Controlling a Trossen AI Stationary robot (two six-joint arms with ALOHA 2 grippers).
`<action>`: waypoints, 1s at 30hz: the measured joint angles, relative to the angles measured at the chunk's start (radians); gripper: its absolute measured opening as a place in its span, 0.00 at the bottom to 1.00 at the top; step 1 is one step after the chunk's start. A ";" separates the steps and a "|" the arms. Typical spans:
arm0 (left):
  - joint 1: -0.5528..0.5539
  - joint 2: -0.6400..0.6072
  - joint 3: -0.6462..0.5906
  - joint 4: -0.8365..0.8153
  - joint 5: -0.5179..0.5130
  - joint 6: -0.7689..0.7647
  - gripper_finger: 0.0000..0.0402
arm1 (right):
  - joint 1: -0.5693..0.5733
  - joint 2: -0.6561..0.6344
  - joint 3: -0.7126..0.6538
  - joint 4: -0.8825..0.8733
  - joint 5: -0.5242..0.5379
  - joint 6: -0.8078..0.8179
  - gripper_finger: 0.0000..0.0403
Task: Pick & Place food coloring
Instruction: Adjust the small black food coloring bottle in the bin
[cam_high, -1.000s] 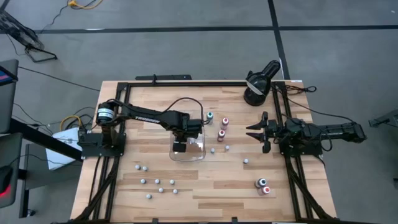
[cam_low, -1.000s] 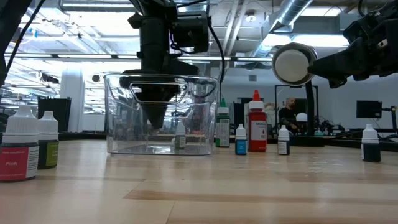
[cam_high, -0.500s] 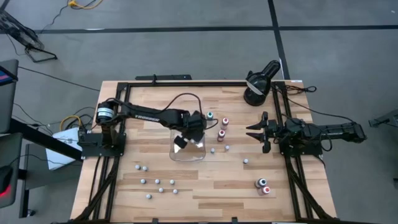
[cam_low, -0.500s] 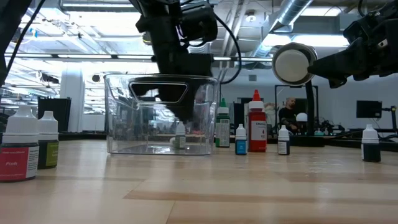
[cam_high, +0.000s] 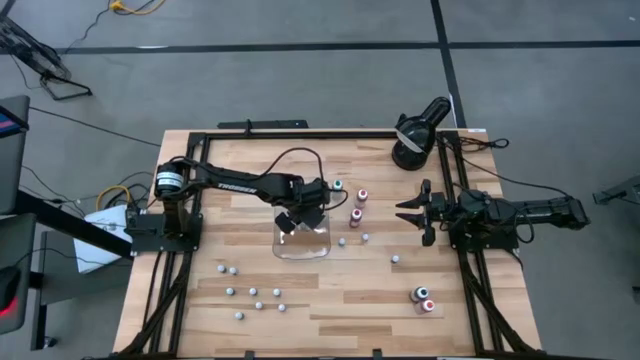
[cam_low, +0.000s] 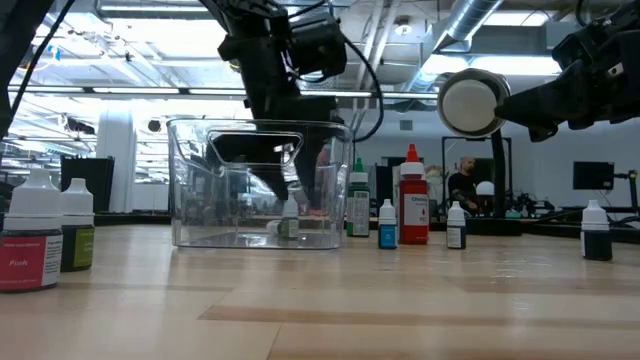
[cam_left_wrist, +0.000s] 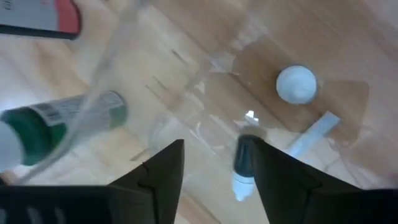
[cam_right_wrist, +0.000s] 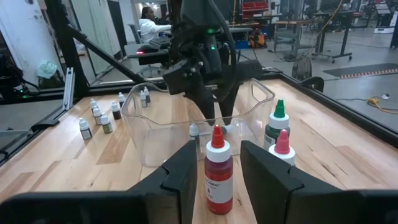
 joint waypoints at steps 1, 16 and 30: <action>0.000 0.000 -0.008 0.003 -0.001 0.005 0.46 | 0.000 0.000 0.000 0.000 0.000 0.000 0.28; 0.016 0.006 -0.055 0.021 0.016 0.060 0.47 | 0.000 0.000 0.000 0.000 0.000 0.000 0.28; 0.022 0.009 -0.117 0.032 0.027 0.068 0.47 | 0.000 0.000 0.000 0.000 0.000 0.000 0.28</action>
